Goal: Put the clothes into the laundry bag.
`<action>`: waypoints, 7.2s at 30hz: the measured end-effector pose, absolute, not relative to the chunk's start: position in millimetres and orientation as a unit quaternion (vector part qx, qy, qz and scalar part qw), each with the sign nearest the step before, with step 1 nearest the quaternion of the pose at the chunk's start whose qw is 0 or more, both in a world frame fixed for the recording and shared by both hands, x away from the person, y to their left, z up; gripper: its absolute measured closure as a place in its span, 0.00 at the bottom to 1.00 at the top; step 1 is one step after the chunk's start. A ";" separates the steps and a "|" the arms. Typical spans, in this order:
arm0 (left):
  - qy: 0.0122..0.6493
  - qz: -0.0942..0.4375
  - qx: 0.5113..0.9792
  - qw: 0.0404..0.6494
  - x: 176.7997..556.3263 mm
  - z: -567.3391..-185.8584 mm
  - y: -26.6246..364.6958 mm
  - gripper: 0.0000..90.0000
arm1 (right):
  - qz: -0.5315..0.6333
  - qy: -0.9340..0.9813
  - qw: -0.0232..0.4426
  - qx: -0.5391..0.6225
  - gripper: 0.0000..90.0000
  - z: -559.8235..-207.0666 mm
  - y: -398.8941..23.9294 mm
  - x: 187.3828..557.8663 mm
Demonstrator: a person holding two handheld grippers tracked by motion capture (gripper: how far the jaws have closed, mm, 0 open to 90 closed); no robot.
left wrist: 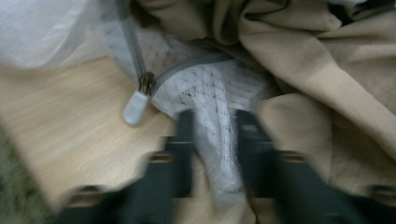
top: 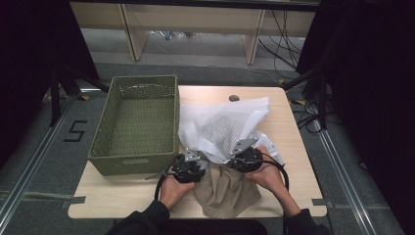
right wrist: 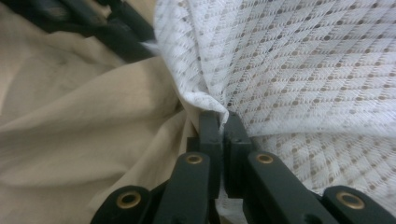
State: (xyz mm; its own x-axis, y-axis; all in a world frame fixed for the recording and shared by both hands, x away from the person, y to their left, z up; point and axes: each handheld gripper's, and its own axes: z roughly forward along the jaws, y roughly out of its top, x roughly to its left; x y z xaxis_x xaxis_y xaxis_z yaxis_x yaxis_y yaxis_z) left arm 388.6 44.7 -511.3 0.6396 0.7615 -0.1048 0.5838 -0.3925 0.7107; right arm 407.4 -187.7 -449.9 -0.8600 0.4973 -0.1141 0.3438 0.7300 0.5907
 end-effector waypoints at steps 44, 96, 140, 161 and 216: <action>0.333 0.050 0.881 0.332 314.7 -503.3 20.1 0.17 | 0.334 0.897 0.186 0.222 1.00 -396.6 -220.3 399.4; 0.337 0.117 0.872 0.336 357.6 -507.5 12.1 0.36 | 0.331 0.905 0.164 0.211 1.00 -401.6 -217.5 396.7; 0.352 0.113 0.857 0.359 381.2 -502.9 -0.9 0.78 | 0.295 0.922 0.110 0.225 1.00 -442.3 -214.1 402.3; 0.306 0.112 0.860 0.394 398.6 -491.7 -11.2 0.54 | 0.288 0.923 0.097 0.239 1.00 -464.7 -217.3 412.4; 0.353 0.098 0.855 0.367 391.9 -509.7 13.5 0.99 | 0.313 0.917 0.113 0.220 1.00 -463.2 -202.5 417.7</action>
